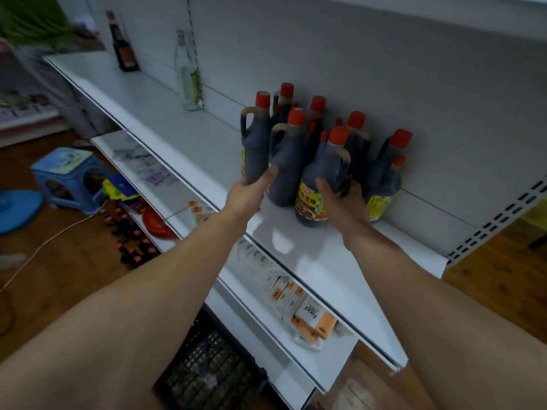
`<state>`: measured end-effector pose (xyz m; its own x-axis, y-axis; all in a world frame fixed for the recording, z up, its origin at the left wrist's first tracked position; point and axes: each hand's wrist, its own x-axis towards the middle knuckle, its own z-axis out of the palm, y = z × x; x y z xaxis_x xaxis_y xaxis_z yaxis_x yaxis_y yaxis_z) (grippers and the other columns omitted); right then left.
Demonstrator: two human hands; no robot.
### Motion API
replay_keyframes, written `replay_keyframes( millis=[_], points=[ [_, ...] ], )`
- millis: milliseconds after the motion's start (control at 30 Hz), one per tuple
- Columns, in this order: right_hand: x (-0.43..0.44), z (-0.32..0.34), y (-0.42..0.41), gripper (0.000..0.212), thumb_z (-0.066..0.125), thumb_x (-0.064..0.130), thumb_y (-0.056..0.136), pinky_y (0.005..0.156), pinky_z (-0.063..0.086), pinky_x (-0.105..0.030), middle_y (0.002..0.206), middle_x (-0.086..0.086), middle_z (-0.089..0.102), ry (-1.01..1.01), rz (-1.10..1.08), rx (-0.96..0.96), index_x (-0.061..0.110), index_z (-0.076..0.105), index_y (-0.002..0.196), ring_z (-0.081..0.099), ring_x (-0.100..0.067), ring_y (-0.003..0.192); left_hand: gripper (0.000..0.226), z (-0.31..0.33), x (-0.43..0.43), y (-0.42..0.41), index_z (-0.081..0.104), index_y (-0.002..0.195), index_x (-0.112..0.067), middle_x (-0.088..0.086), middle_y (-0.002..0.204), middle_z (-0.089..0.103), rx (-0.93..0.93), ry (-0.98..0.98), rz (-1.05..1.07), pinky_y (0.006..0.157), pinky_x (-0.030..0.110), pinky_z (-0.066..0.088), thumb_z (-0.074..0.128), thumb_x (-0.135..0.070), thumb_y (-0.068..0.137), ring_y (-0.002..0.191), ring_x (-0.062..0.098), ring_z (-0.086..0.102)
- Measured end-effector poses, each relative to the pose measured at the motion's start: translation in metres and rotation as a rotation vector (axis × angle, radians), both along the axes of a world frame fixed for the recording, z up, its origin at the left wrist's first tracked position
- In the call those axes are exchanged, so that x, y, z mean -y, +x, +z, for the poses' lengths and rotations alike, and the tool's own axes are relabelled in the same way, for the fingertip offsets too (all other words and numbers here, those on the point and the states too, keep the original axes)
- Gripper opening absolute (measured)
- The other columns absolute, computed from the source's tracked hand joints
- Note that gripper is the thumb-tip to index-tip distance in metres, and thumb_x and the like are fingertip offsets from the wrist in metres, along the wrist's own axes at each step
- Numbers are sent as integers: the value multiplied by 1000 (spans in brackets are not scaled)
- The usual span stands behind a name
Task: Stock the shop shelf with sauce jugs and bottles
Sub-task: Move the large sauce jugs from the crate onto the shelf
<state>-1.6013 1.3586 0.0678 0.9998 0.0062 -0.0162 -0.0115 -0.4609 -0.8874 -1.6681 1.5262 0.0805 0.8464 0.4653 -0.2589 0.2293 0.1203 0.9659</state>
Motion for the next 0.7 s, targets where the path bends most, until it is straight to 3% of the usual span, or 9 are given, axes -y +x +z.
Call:
replay_keyframes(
  millis=[67,167,267,333,467,567,700],
  points=[
    [4,-2,-12,76,57,62,82,95,44,-38,137,-6,53,1,-26,-31,16,40,140,51,-32,123,46,-9,-5,-23,60,112,-18,0,109,62,-37,-5,-10,84,35,50,63,-54,85,95,15,61],
    [4,-3,-42,61,52,65,83,73,42,-35,109,-5,61,-28,-22,-43,18,52,122,58,-30,99,58,-23,-8,-61,56,125,-14,-1,112,65,-80,-22,-24,75,28,52,62,-56,84,96,15,65],
    [1,-12,-82,40,55,59,85,87,50,-44,103,1,62,-5,29,-39,28,54,110,60,-26,97,58,-45,-2,-104,58,123,-14,0,110,68,-120,14,-106,74,28,51,62,-57,84,92,15,66],
    [-1,-22,-111,41,57,57,84,95,50,-47,108,7,64,16,73,-34,31,57,115,62,-21,103,57,-68,3,-135,59,123,-15,1,113,67,-172,53,-207,78,30,51,61,-57,85,91,13,66],
    [3,-50,-162,39,59,48,89,90,55,-43,114,7,63,-24,216,-72,27,59,121,65,-14,100,61,-130,20,-191,55,125,-18,-1,115,63,-363,102,-342,82,33,49,59,-63,83,94,12,63],
    [15,-82,-191,39,56,49,91,94,52,-42,118,5,62,-122,340,-127,27,59,124,62,-15,106,74,-180,36,-226,57,127,-19,1,123,61,-512,190,-441,96,39,48,60,-71,75,106,19,60],
    [44,-139,-217,37,55,45,94,95,50,-43,120,3,60,-187,403,-260,25,58,126,61,-18,108,77,-241,60,-264,54,132,-18,3,136,55,-669,326,-585,100,33,43,54,-73,78,120,23,53]
  ],
)
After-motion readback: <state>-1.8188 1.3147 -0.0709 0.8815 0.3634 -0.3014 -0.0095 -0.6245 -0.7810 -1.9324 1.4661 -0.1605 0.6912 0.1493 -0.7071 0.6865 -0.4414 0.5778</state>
